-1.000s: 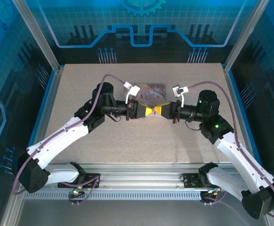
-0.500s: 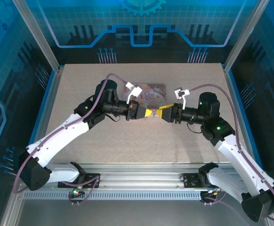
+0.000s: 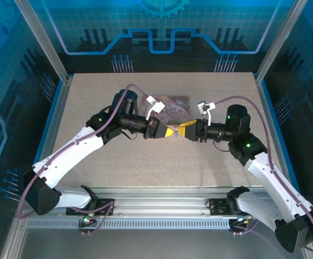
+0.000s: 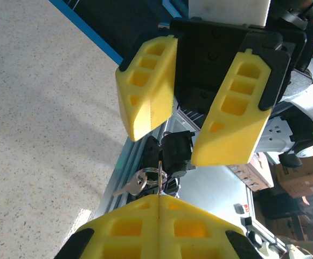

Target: Unlock a padlock with a key

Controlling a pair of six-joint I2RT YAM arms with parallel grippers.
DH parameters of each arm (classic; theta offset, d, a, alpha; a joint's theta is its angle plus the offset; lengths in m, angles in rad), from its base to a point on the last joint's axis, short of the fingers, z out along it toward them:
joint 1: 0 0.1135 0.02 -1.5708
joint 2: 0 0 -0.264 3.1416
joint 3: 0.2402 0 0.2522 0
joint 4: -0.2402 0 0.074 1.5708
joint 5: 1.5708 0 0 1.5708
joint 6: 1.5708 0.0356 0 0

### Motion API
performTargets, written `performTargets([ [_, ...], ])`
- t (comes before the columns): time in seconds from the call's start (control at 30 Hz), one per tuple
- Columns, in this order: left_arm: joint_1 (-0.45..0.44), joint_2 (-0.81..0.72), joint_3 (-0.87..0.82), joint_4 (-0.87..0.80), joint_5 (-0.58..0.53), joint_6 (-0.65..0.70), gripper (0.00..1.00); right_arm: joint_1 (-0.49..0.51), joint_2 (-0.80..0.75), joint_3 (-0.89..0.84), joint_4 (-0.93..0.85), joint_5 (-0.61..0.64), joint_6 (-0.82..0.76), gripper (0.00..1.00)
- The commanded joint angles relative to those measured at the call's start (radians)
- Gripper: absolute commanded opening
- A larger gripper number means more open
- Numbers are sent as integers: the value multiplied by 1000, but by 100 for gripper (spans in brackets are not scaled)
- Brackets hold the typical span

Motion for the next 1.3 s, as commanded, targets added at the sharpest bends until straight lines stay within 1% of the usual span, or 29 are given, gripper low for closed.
performTargets([
  [0.0, -12, 10, 32, -5, 40, 23, 0, 21, 13, 11, -6, -37, -23, 40],
  [0.07, -13, 10, 33, -1, 42, 21, 0, 29, 21, 11, -6, -44, -26, 39],
  [0.27, -13, 15, 36, -5, 47, 21, 0, 35, 24, 11, -11, -50, -39, 27],
  [0.4, -13, 17, 42, -11, 45, 29, 0, 38, 31, 39, -18, -65, -49, 24],
  [0.53, -14, 24, 47, -13, 45, 32, 0, 39, 33, 44, -37, -74, -62, 23],
  [0.6, -14, 27, 50, -16, 44, 33, 0, 41, 31, 46, -41, -73, -67, 19],
  [0.67, -14, 29, 51, -18, 44, 35, 0, 41, 27, 48, -48, -76, -73, 17],
  [0.8, -14, 29, 53, -30, 34, 47, 0, 39, 26, 55, -81, -72, -97, 4],
  [0.87, -14, 29, 55, -37, 29, 55, 0, 40, 24, 53, -88, -72, -106, 0],
  [1.07, -5, 32, 61, -35, -4, 55, 0, 42, 12, 48, -110, -68, -125, 0],
  [1.1, -2, 31, 59, -30, -17, 49, 10, 41, 9, 47, -118, -57, -130, 0],
  [1.13, 1, 27, 56, -23, -42, 38, 25, 41, 3, 46, -126, -39, -131, 0],
  [1.17, 5, 21, 47, -9, -62, 29, 29, 39, -1, 44, -129, -27, -129, 0],
  [1.23, 15, -5, 10, 40, -112, -3, 53, 35, -11, 39, -130, 1, -123, 0],
  [1.27, 20, -18, -10, 63, -134, -19, 57, 31, -15, 39, -132, 15, -122, 0],
])
